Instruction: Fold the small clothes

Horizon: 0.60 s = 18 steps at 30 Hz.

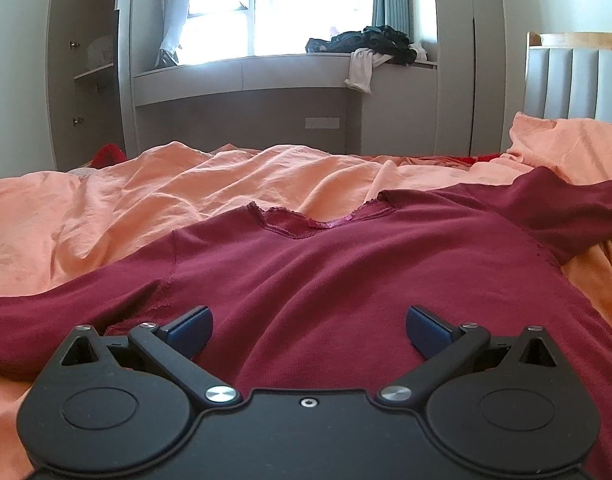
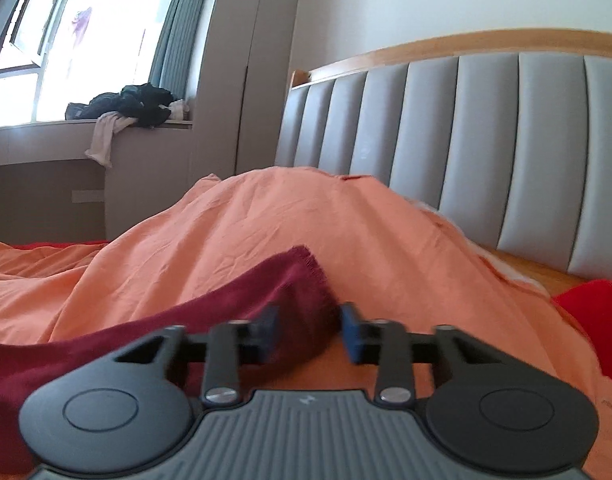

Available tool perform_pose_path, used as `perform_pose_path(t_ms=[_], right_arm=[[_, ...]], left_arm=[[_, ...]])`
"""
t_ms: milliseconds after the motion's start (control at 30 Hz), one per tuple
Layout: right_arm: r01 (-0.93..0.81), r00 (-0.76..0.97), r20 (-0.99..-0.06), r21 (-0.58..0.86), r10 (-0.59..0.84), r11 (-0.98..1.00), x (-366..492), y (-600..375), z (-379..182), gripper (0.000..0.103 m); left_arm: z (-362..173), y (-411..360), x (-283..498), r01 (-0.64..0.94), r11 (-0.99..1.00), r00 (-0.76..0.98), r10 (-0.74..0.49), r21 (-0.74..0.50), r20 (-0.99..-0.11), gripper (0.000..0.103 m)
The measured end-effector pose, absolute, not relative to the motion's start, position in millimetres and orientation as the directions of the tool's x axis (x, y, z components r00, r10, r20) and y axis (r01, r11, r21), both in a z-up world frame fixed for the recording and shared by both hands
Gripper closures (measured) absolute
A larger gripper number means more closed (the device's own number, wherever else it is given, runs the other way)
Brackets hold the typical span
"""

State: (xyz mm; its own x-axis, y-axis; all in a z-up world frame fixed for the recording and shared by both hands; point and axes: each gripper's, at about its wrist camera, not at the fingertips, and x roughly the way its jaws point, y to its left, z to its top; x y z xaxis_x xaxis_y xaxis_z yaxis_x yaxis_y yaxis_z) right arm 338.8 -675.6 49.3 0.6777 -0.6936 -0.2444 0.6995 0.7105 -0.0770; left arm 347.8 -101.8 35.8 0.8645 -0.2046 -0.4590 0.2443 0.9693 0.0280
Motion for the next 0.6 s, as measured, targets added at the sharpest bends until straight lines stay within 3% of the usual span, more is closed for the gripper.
perform_pose_path(t_ms=[33,133,367,600], right_arm=[[0.702,0.674,-0.235,-0.09,-0.7,0.706,338.8,-671.9,53.1,0.09],[0.688,0.694,-0.201,-0.099,-0.691,0.719,334.3,-659.1,65.7,0.096],[0.563,0.808,-0.039,-0.248,-0.588,0.789,331.0,-581.7,108.7,0.097],[0.322,0.943,0.068,-0.421,-0.324,0.848,327.4,-454.1,145.5,0.097]], left_arm=[[36.6,-100.7,347.4,0.245,0.969,0.865,-0.208,0.023,-0.457,0.0],[41.3,-97.0,345.5,0.242,0.97,0.869,-0.216,0.003,-0.445,0.0],[56.5,-84.2,341.5,0.201,0.98,0.895,-0.189,-0.013,-0.405,0.0],[69.2,-55.5,345.7,0.104,0.993,0.904,-0.119,-0.058,-0.412,0.0]])
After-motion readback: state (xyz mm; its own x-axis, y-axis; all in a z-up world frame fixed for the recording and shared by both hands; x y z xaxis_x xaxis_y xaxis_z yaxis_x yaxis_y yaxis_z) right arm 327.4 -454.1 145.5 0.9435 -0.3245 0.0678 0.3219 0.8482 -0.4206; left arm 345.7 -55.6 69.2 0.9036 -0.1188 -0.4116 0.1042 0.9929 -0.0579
